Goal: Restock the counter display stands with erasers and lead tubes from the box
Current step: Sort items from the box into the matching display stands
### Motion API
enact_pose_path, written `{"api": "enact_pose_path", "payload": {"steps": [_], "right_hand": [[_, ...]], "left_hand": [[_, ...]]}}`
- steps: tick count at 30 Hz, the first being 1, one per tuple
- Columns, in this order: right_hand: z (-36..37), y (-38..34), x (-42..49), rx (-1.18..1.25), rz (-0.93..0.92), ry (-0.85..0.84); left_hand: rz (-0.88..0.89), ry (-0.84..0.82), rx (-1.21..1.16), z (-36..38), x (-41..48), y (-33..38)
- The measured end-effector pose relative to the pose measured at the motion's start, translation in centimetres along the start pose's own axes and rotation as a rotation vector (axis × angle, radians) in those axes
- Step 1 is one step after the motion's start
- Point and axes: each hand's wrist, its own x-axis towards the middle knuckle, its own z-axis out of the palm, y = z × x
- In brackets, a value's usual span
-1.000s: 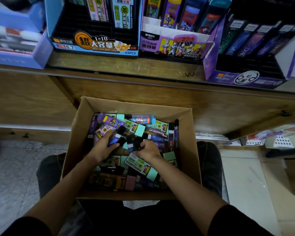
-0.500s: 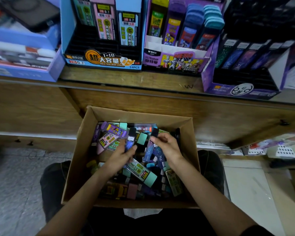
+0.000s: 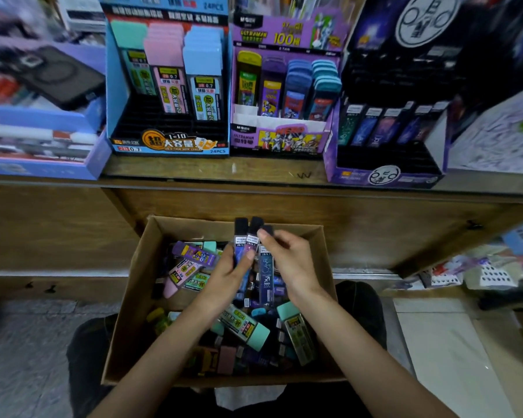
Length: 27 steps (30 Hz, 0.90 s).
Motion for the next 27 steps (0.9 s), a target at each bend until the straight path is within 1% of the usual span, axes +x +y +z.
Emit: {"api": "enact_pose_path", "payload": {"steps": [4,8,12,15,18,20,22,24,27], "right_hand": [[-2.4,-2.2,-0.7,-0.058,-0.121,0.02],[-6.0,-5.7,-0.8,-0.144,-0.271,0.004],[-10.3,-11.2,-0.3,-0.221,-0.451,0.069],[-13.8,-15.3,0.5,-0.257,-0.522,0.129],[-16.4,-19.0,1.7,-0.197,-0.592,0.167],[-17.6,-20.7,2.4,-0.252,-0.66,0.19],[-18.3,-21.5,3.3,-0.351,-0.714,0.172],[-18.6,-21.5,4.4,-0.451,-0.734,0.159],[-18.9,-20.7,6.1,-0.48,-0.733,0.115]], "left_hand": [[0.075,-0.012,0.015,0.5,-0.5,2.3],[0.241,-0.049,0.061,1.3,-0.2,5.6],[0.332,-0.087,0.045,2.4,0.7,9.5],[0.395,-0.101,0.07,3.3,1.8,11.8],[0.434,-0.115,0.089,4.0,3.0,13.6],[0.45,-0.119,0.099,4.6,3.5,14.6],[0.469,-0.108,0.102,5.0,4.0,15.1],[0.48,-0.098,0.102,5.5,4.2,15.4],[0.471,-0.093,0.091,5.9,4.3,15.4]]}}
